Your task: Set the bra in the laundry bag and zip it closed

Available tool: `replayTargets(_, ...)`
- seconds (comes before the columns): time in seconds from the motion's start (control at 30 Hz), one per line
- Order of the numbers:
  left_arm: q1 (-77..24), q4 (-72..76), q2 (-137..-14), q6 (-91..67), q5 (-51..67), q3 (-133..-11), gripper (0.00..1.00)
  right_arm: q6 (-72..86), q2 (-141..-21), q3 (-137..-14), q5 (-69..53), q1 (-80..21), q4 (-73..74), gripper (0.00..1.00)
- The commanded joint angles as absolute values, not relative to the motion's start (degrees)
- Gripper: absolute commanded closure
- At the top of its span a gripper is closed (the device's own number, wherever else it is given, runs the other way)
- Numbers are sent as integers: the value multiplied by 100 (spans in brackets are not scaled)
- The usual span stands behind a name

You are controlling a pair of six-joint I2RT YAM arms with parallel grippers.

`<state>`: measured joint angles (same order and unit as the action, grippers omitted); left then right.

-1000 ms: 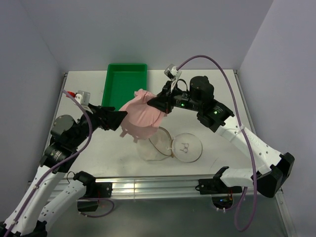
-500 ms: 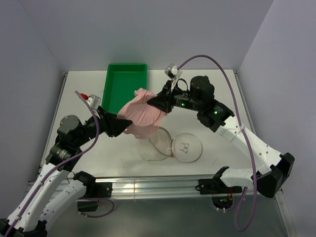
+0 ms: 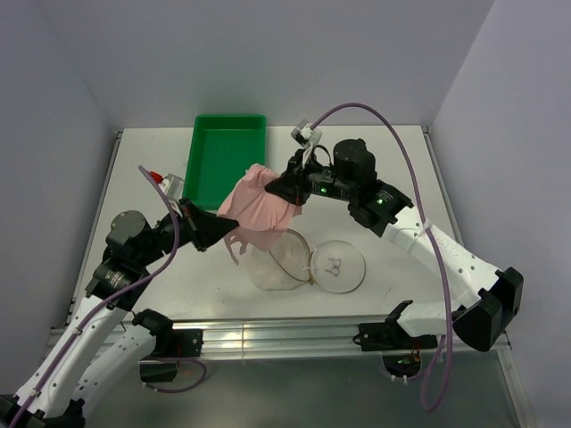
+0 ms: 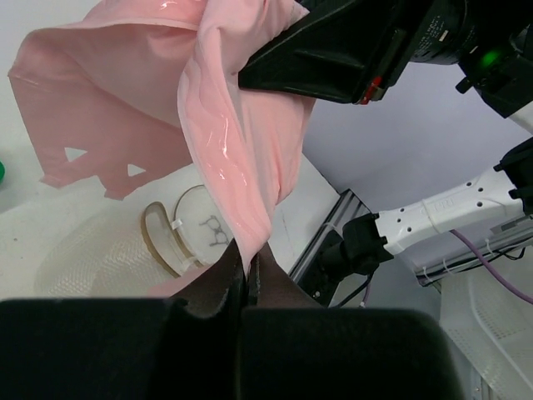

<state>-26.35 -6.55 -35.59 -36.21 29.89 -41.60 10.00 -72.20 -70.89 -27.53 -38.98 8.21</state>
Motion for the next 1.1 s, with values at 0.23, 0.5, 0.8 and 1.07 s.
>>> replayTargets(0.23,-2654,-370,-3410,-4350,2954,-4754,100,747,-7426,-7408,-2487,-3876,896,34)
replayTargets(0.5,-2654,-272,-4041,-4702,2426,-5896,100,352,-6944,-8007,-2374,-3920,1108,12)
replayTargets(0.8,-2654,-307,-4825,-4702,2259,-6890,100,-483,-5757,-7506,-2628,-4350,879,9)
replayTargets(1.07,-2654,-290,-4852,-4711,2285,-6856,100,-1133,-5888,-7865,-1759,-4878,1397,7)
